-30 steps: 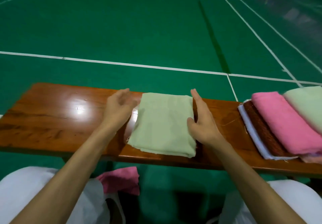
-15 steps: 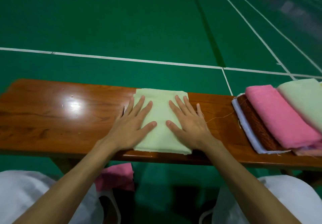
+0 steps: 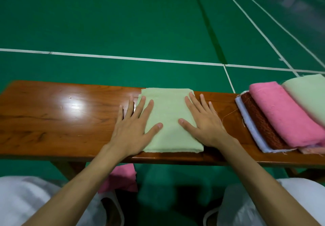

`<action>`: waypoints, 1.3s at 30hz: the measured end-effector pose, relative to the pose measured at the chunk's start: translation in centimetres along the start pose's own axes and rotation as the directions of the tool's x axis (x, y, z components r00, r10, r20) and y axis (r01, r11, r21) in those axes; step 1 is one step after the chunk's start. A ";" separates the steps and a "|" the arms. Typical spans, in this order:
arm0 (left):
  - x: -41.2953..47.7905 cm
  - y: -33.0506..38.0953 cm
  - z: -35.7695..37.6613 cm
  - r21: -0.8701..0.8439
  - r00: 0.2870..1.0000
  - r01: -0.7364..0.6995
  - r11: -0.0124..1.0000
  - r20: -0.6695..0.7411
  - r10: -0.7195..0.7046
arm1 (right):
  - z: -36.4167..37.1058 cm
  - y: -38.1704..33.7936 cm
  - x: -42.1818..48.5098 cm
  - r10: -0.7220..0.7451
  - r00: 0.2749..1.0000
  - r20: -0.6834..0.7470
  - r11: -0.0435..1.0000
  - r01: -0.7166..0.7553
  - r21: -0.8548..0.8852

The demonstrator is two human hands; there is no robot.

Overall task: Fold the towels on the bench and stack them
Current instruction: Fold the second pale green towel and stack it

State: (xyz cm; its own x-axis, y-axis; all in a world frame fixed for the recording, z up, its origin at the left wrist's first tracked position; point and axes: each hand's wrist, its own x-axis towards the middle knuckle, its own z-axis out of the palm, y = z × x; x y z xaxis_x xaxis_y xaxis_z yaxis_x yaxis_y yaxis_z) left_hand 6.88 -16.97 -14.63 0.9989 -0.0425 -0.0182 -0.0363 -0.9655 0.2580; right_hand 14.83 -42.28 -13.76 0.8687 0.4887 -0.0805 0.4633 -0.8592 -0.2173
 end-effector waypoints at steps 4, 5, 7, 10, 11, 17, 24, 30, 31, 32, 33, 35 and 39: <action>-0.8 0.1 -0.6 -0.055 0.998 -0.053 0.997 -0.027 0.051 | -0.4 -0.3 -1.2 -0.011 0.996 -0.090 0.980 0.029 0.198; -1.1 0.0 -0.8 -0.094 0.995 -0.091 0.991 -0.058 0.085 | -0.6 -0.4 -1.6 -0.008 0.993 -0.118 0.964 0.039 0.264; -1.8 -0.2 -1.1 -0.184 0.978 -0.177 0.967 -0.144 0.152 | -1.0 -1.1 -2.7 -0.032 0.985 -0.170 0.944 0.085 0.319; -3.1 -0.4 -1.1 -0.246 0.947 -0.273 0.930 -0.236 0.216 | -0.7 -1.8 -5.0 -0.151 0.962 -0.227 0.945 0.208 0.252; -3.6 -0.5 -0.9 -0.233 0.941 -0.297 0.926 -0.236 0.242 | -0.3 -1.8 -5.9 -0.205 0.950 -0.234 0.943 0.256 0.211; -6.7 -1.0 0.2 -0.025 0.918 -0.393 0.919 -0.076 0.390 | 1.5 -0.8 -8.7 -0.312 0.938 -0.152 0.948 0.317 0.008; -8.1 -1.3 -0.1 -0.090 0.875 -0.444 0.891 -0.256 0.410 | 1.2 0.0 -10.6 -0.314 0.908 -0.276 0.932 0.351 0.092; -7.4 -0.8 -1.6 -0.466 0.948 -0.282 0.838 -0.268 0.170 | -0.5 0.5 -10.0 -0.165 0.941 -0.296 0.804 0.302 0.512; -7.0 -0.6 -1.8 -0.533 0.963 -0.235 0.813 -0.243 0.119 | -1.1 0.3 -9.6 -0.121 0.956 -0.267 0.779 0.258 0.572; -6.6 -0.4 -1.9 -0.603 0.972 -0.195 0.774 -0.221 0.073 | -1.6 0.1 -9.0 -0.077 0.969 -0.234 0.745 0.212 0.633; -6.0 -0.1 -2.1 -0.690 0.982 -0.148 0.709 -0.186 0.024 | -2.0 0.0 -8.5 -0.042 0.979 -0.199 0.697 0.171 0.697; -4.5 0.8 -2.8 -0.826 0.995 -0.033 0.563 -0.079 -0.058 | -2.6 -0.3 -7.4 0.031 0.988 -0.151 0.601 0.102 0.792; -1.5 1.6 -3.6 -0.847 0.978 0.155 0.509 0.058 -0.200 | -2.4 0.0 -5.2 0.210 0.967 -0.143 0.644 -0.027 0.764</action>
State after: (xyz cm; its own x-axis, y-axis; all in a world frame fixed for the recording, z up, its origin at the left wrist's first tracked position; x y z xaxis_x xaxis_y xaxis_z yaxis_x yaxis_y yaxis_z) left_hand 5.47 -17.48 -10.69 0.9826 0.1369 -0.1257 0.1602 -0.2804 0.9464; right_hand 10.72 -45.22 -11.01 0.9624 0.2711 0.0152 0.1410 -0.4510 -0.8813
